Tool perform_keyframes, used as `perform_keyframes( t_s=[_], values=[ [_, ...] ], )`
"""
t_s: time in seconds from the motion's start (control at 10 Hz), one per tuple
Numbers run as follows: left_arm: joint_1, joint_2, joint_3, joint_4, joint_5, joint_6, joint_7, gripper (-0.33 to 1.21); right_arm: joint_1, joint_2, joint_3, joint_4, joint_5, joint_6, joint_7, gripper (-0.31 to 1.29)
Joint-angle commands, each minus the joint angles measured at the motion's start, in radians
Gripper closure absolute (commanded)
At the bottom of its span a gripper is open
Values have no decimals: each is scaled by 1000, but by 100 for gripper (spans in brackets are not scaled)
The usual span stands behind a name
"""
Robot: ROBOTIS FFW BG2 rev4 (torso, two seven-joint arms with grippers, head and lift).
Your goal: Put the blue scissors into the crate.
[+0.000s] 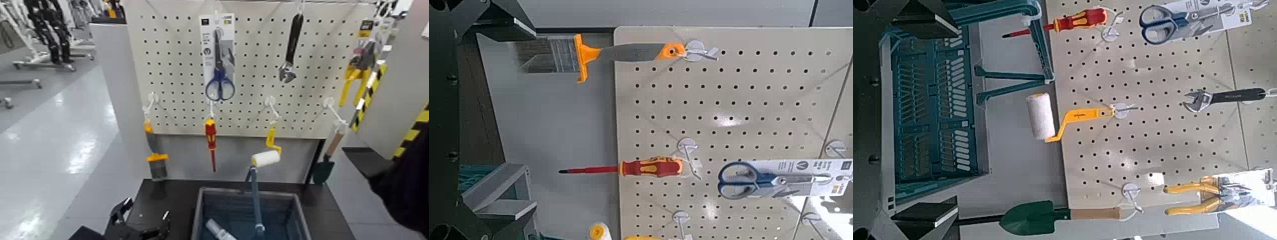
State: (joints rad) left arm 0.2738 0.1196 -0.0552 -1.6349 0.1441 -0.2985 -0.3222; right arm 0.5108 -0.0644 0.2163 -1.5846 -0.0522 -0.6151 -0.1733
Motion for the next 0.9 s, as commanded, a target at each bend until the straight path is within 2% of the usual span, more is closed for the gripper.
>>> perform_keyframes(
  t_s=[0.1,0.5,0.7,0.9],
  values=[
    [-2,2,3,0,2,7,-8,13,0,0,0,0,0,0,0,8],
    [-21,0,8,-11,22,36,-38,14,2,0,2,0,0,0,0,8],
    [-58,0,34,-49,38,122,-110,14,2,0,2,0,0,0,0,8],
    [-108,17,40,-91,68,213,-163,17,0,2,3,-2,0,0,0,8]
  ],
)
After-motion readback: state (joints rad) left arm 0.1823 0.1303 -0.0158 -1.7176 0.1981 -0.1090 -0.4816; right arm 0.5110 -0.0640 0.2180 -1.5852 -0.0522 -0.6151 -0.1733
